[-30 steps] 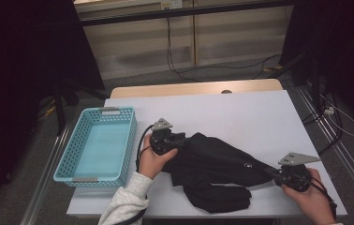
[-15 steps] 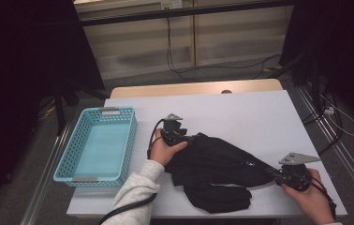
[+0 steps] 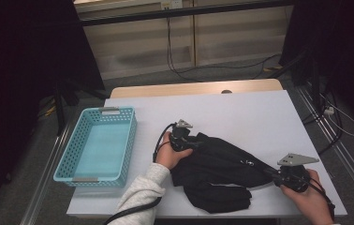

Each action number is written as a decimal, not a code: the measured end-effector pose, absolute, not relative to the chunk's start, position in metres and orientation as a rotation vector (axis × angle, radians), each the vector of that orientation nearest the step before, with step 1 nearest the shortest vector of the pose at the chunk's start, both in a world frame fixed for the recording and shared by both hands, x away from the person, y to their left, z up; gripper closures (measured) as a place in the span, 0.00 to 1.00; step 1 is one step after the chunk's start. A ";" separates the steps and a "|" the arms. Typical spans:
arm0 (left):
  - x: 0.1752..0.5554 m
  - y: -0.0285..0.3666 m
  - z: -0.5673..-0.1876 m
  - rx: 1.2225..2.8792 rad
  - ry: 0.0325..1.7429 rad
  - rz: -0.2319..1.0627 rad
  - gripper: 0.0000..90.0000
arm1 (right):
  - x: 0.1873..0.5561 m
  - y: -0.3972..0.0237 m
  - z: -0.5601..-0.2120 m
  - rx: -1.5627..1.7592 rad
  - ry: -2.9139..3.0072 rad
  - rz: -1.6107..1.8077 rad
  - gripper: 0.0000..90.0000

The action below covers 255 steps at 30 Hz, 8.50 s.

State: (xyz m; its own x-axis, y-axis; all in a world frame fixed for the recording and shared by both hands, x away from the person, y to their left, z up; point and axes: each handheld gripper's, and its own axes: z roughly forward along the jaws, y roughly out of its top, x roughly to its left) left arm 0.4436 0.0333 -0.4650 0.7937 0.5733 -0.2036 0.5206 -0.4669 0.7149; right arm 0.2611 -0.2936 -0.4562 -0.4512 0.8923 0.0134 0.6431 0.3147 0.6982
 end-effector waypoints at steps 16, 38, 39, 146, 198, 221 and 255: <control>0.444 0.051 -0.441 2.050 0.895 0.051 0.93 | 0.265 -0.292 -0.442 1.345 2.146 1.003 0.96; 0.404 0.143 -0.408 1.882 0.907 0.256 0.93 | 0.295 -0.253 -0.432 1.279 2.048 1.102 0.68; 0.403 0.144 -0.409 1.882 0.910 0.253 0.93 | 0.296 -0.249 -0.431 1.281 2.047 1.108 0.64; 0.450 0.115 -0.449 1.900 1.084 0.229 0.42 | 0.321 -0.297 -0.468 1.551 1.951 0.971 0.95; 0.412 0.148 -0.435 1.886 0.975 0.225 0.95 | 0.333 -0.271 -0.446 1.451 1.929 1.122 0.67; 0.425 0.145 -0.413 1.800 0.960 0.261 0.96 | 0.382 -0.271 -0.435 1.430 1.847 1.235 0.96; 0.364 0.150 -0.435 1.906 0.930 0.253 0.71 | 0.286 -0.258 -0.459 1.244 2.114 1.293 0.95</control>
State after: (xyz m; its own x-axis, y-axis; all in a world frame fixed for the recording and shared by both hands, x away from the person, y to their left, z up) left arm 0.3643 0.1500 -0.4347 0.6873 0.6968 -0.2053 0.4965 -0.2444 0.8329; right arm 0.2856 -0.2583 -0.4592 -0.5436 0.8292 0.1299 0.4930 0.1902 0.8490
